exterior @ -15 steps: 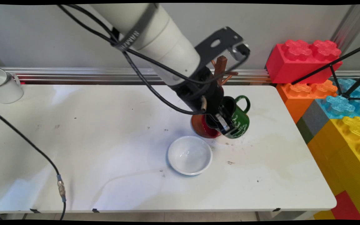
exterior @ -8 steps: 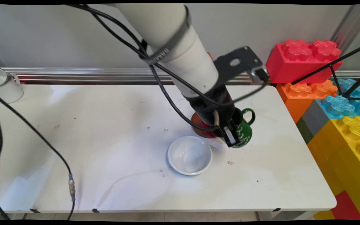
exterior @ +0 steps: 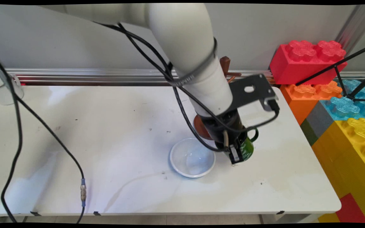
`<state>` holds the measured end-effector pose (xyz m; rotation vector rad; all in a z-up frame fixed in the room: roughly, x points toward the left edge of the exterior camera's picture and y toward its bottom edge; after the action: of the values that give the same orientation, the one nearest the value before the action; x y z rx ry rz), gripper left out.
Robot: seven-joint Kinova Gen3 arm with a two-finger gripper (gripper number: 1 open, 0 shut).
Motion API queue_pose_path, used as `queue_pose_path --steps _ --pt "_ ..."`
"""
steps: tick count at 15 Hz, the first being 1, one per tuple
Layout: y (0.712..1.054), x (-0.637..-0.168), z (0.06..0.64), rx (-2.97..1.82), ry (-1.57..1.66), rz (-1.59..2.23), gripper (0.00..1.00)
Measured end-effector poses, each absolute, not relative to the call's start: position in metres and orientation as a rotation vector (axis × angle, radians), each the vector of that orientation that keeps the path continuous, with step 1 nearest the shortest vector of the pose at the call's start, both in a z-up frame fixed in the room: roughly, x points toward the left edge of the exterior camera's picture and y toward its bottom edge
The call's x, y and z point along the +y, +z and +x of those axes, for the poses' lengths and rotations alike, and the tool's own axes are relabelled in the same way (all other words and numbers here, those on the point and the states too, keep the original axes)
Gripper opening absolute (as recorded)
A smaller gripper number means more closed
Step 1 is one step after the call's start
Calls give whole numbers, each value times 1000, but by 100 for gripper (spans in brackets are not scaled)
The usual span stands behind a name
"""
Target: Place the picked object on the table
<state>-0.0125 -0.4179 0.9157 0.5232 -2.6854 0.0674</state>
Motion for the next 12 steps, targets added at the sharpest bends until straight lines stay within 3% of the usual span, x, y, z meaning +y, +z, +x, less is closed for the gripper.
queue_pose_path --steps 12 --pt "863 -426 -44 -2820 59 459 0"
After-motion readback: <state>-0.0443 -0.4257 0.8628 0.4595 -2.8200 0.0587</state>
